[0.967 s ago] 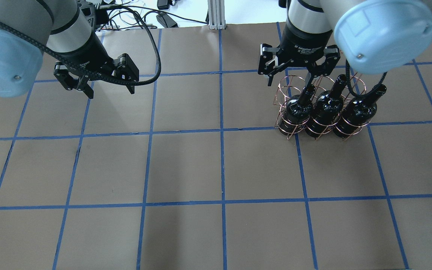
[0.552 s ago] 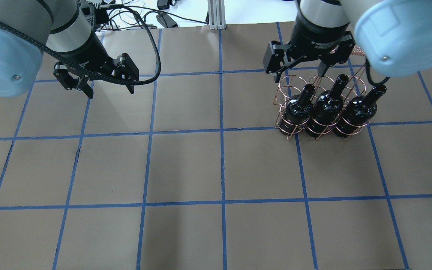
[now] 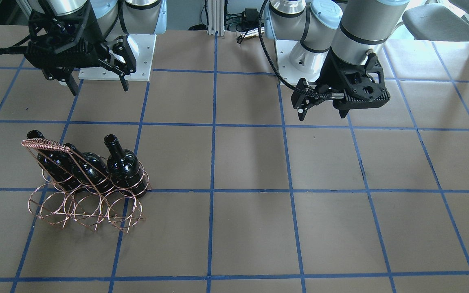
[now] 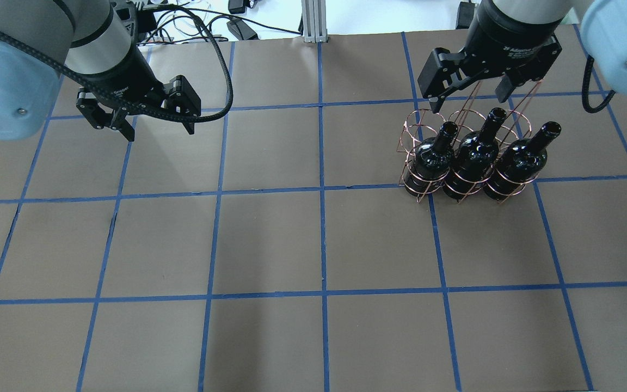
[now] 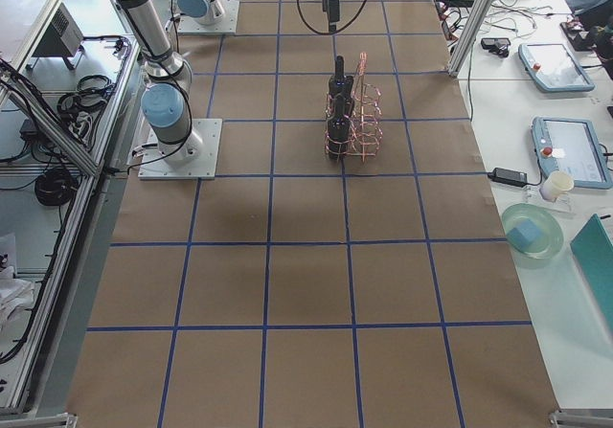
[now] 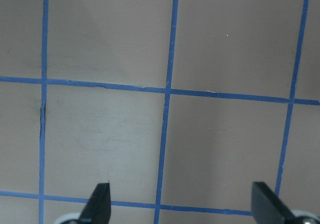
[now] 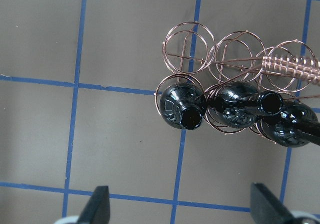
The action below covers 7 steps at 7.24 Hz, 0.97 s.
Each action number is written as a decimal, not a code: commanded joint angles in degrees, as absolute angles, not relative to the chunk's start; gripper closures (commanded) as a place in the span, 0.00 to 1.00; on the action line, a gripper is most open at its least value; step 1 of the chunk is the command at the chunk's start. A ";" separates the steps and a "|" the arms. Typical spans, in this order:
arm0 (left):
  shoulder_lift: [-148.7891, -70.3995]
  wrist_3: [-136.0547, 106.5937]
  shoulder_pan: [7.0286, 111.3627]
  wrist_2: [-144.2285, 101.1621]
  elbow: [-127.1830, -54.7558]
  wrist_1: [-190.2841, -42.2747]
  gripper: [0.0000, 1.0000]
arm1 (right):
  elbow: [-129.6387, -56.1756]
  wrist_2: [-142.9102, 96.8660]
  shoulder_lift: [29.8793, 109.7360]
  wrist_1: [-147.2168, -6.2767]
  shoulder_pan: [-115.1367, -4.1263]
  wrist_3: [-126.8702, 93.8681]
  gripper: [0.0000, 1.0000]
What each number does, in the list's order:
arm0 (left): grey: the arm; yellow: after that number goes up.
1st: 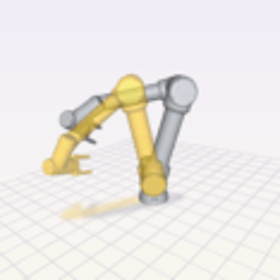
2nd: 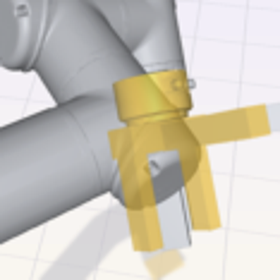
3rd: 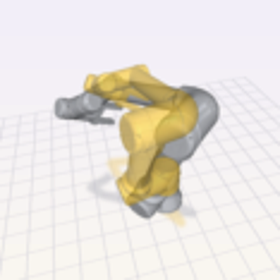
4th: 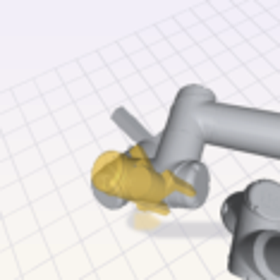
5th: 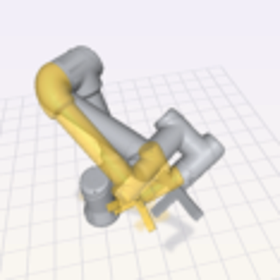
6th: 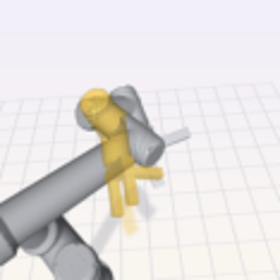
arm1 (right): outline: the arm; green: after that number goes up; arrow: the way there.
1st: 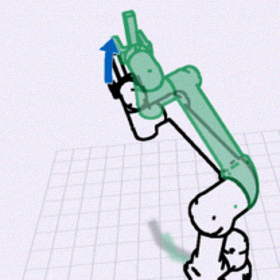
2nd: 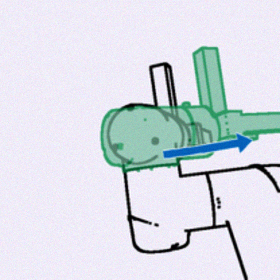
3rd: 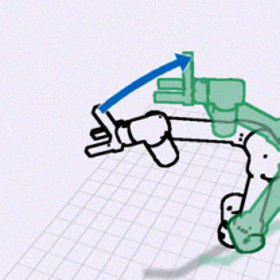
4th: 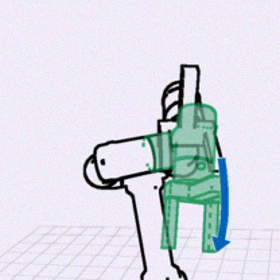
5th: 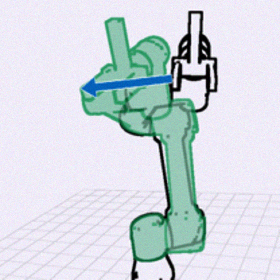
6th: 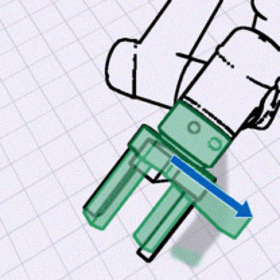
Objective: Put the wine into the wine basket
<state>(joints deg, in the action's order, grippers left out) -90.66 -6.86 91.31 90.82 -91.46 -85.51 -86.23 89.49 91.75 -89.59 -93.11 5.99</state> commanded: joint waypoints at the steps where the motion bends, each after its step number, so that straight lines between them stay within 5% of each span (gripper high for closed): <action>1: -90.62 -6.86 91.23 90.88 -91.41 -85.52 0.00 | -86.22 89.38 92.11 -89.12 -92.12 6.86 0.00; 7: -90.53 -6.77 90.71 90.97 -91.41 -85.52 0.00 | -86.31 90.79 94.83 -84.29 -89.21 3.60 0.00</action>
<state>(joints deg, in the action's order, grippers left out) -90.53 -6.81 91.05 90.96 -91.41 -85.52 -86.12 90.65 94.41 -84.78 -89.54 3.71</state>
